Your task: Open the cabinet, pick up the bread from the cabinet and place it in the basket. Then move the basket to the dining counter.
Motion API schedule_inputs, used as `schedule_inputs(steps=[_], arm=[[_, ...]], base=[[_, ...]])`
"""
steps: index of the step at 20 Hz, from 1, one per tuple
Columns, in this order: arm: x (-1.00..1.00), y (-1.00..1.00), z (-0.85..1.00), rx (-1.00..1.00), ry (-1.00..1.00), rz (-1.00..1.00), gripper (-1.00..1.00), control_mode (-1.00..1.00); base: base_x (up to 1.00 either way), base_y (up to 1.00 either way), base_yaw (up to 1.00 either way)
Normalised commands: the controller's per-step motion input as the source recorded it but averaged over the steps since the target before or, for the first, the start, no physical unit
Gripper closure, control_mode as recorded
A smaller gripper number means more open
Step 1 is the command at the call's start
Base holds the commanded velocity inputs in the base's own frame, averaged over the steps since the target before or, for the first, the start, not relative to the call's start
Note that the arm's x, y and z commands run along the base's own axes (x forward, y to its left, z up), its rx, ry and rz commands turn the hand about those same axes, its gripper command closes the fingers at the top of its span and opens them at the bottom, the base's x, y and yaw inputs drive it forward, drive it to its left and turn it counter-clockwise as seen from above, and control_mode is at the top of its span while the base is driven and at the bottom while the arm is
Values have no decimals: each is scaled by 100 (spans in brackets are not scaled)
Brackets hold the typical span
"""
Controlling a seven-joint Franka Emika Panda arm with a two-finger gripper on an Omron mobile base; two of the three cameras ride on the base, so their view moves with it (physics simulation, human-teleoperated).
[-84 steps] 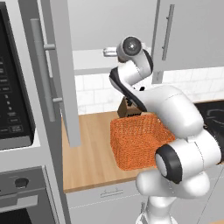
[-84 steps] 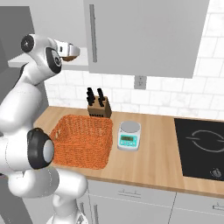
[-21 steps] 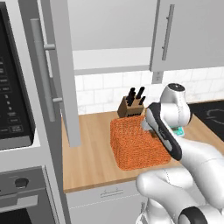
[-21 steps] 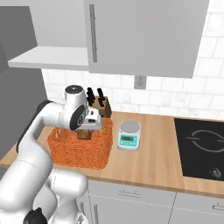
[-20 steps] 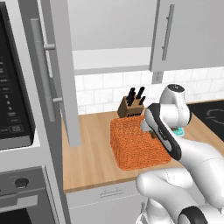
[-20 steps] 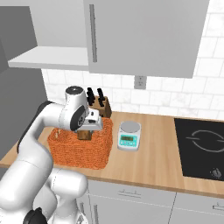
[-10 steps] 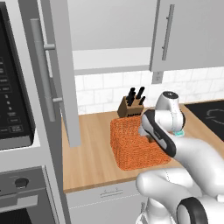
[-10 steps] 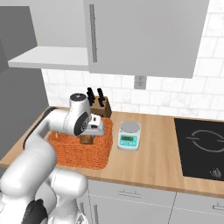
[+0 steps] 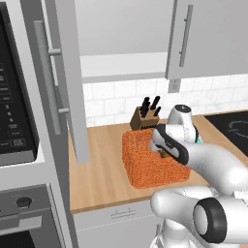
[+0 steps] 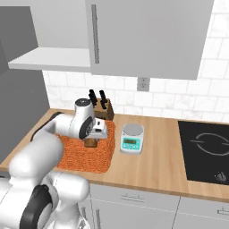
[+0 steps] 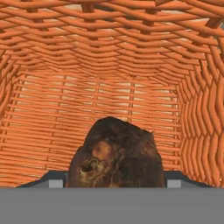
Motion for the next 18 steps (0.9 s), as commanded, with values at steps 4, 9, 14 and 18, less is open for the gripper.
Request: schedule_inputs(steps=[4, 9, 14, 18], arm=[[30, 1, -29, 0, 0, 0, 100, -100], [28, 6, -26, 0, 0, 0, -100, -100], [0, 0, 0, 0, -4, 0, -100, -100], [0, 0, 0, 0, -6, 0, -100, -100]], base=[[0, 0, 0], [0, 0, 0], [0, 0, 0], [0, 0, 0]])
